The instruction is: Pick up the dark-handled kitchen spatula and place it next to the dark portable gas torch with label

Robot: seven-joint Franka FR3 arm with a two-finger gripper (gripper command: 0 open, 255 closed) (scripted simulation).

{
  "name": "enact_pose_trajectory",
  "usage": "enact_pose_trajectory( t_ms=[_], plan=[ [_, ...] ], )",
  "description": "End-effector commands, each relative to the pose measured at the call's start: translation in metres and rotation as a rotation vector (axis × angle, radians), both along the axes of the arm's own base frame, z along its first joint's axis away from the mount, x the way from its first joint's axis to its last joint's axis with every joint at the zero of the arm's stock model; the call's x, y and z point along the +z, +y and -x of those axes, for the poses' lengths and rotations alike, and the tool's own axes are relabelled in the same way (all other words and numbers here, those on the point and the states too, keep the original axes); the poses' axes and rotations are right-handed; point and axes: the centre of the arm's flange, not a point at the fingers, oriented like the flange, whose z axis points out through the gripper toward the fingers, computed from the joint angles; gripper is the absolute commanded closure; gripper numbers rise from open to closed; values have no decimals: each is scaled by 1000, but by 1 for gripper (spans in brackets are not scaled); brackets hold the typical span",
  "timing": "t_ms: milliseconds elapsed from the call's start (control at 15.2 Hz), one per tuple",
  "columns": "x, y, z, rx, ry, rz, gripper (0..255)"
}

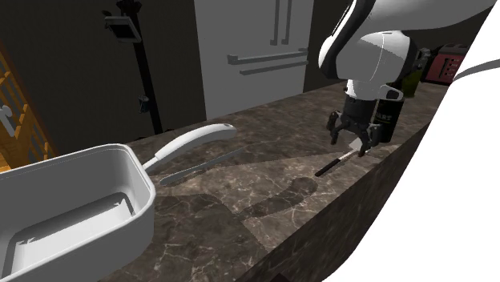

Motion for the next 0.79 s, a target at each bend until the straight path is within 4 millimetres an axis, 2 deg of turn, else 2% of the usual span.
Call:
enact_pose_trajectory(
  t_ms=[0, 264, 726],
  plan=[
    [0, 0, 0, 0, 0, 0, 0],
    [50, 0, -3, 0, 0, 0, 0],
    [50, 0, -3, 0, 0, 0, 0]
  ],
)
